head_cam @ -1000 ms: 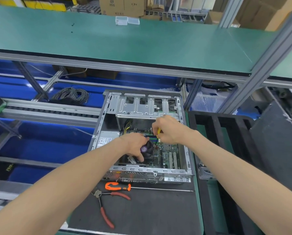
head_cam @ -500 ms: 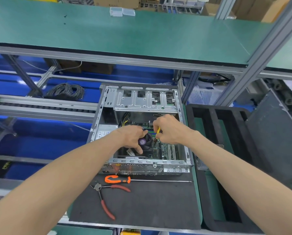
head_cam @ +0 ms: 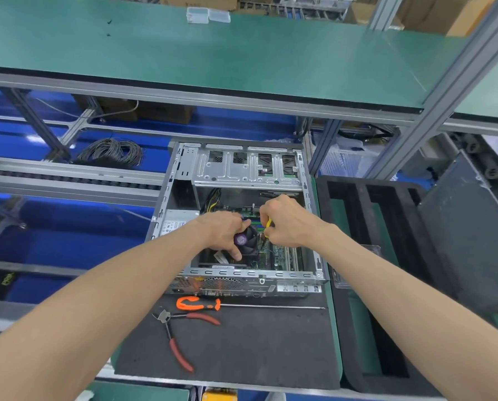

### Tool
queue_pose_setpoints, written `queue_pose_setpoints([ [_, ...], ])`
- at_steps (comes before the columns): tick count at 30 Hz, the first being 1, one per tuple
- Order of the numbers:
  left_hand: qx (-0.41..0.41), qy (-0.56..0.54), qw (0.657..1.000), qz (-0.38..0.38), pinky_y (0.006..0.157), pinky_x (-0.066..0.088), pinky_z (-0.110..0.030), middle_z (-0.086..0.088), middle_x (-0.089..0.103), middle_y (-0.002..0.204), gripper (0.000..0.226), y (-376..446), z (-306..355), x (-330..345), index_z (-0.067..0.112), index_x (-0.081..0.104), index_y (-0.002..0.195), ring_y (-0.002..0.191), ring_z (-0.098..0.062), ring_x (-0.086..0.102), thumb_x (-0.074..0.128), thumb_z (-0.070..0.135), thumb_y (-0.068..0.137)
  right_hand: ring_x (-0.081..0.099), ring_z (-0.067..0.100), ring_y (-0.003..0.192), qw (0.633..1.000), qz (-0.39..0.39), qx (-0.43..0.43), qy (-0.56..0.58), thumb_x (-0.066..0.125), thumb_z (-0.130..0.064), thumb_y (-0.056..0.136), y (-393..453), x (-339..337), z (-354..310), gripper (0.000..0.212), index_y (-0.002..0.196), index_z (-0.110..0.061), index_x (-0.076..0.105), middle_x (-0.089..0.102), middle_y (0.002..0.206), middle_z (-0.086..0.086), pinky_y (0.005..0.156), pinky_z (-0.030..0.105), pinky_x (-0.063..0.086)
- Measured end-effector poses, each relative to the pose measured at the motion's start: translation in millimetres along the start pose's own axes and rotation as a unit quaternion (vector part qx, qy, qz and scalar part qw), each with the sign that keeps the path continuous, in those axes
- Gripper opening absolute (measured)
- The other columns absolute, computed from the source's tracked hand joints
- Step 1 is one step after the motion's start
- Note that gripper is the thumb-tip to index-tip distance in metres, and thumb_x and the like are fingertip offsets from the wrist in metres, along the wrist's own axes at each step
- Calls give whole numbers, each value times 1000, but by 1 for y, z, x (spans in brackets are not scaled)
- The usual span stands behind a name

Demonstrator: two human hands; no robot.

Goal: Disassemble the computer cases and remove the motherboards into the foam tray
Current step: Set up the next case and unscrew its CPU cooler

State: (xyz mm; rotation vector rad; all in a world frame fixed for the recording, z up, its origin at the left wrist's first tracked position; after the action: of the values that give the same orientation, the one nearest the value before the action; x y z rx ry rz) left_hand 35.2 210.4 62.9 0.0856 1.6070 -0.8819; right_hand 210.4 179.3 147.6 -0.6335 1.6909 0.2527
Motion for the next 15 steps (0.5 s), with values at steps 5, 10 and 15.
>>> queue_pose_setpoints([
  [5, 3, -5, 1000, 3, 94, 44, -37, -10, 51, 129, 111, -2, 1, -4, 13, 17, 159, 124, -29, 50, 68, 68, 78, 52, 27, 85, 1000, -7, -6, -9, 65, -9, 79, 1, 1, 1, 11, 90, -9, 67, 62, 88, 9, 71, 36, 47],
  [10, -4, -17, 1000, 4, 89, 45, -37, -7, 51, 123, 108, -3, 2, -6, 12, 22, 158, 123, -28, 51, 69, 67, 78, 50, 36, 81, 999, -17, 11, -43, 59, -27, 94, 2, 7, -3, 21, 86, -9, 52, 35, 73, 4, 67, 41, 46],
  [15, -21, -48, 998, 19, 71, 40, -34, 2, 47, 97, 78, -6, 2, -6, 11, 54, 127, 102, -25, 57, 77, 62, 74, 40, 30, 73, 998, -36, -20, -55, 59, -20, 93, 9, 6, -15, 31, 75, -15, 34, 24, 72, -1, 63, 37, 36],
])
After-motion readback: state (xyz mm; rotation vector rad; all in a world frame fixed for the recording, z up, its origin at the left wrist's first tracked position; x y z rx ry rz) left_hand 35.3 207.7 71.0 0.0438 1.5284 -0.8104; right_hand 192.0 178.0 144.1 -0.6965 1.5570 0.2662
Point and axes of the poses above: each hand's wrist, its own y-axis towards the middle knuckle, its own x-axis out of the palm, z = x × y, the point moved 1 cm from there along y, towards the middle knuckle
